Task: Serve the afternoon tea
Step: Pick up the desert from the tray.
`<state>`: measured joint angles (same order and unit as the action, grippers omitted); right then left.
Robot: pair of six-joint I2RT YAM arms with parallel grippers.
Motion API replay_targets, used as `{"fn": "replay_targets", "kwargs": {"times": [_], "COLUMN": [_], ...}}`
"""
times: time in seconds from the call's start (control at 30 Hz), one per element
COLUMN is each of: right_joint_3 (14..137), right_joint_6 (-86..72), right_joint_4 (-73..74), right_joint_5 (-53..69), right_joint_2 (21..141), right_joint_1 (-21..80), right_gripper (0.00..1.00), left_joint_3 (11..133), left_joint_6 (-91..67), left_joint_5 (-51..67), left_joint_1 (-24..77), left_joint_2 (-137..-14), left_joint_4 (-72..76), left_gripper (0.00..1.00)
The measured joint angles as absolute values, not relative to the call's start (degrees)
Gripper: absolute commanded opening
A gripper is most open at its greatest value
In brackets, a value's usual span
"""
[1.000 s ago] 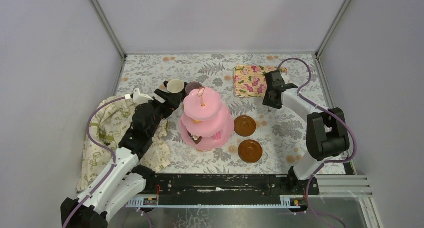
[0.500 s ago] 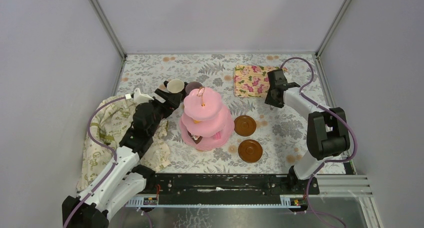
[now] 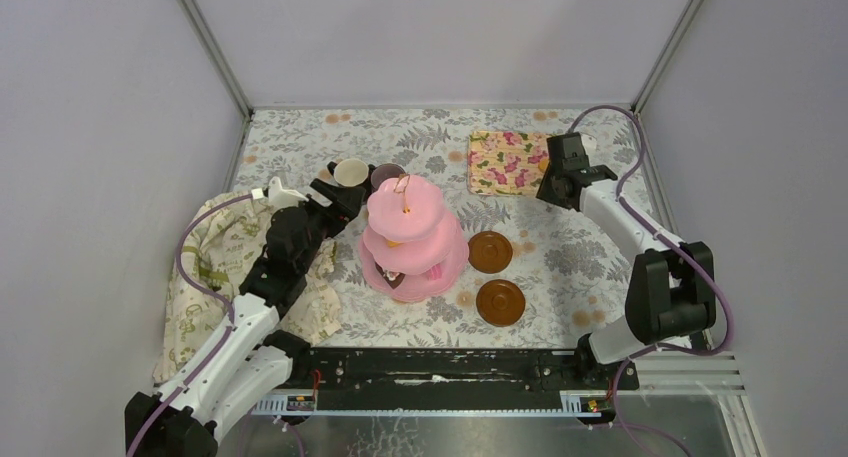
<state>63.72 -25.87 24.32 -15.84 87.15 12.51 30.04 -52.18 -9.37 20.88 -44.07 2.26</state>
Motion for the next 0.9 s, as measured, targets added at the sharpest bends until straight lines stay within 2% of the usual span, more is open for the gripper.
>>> {"fn": "replay_targets", "kwargs": {"times": [0.47, 0.9], "right_joint_3": [66.5, 67.6], "right_joint_6": [-25.3, -25.4], "right_joint_4": [23.2, 21.5], "right_joint_5": [-15.3, -12.4], "right_joint_2": [92.6, 96.2], "right_joint_1": [5.4, 4.3], "right_gripper": [0.36, 0.36], "left_joint_3": [30.0, 30.0], "left_joint_6": [-52.2, -52.2], "left_joint_5": [-9.4, -9.4], "left_joint_1": [20.8, 20.8], "left_joint_2": [-44.0, -44.1], "left_joint_4": [2.5, 2.6], "left_gripper": [0.88, 0.88]}}
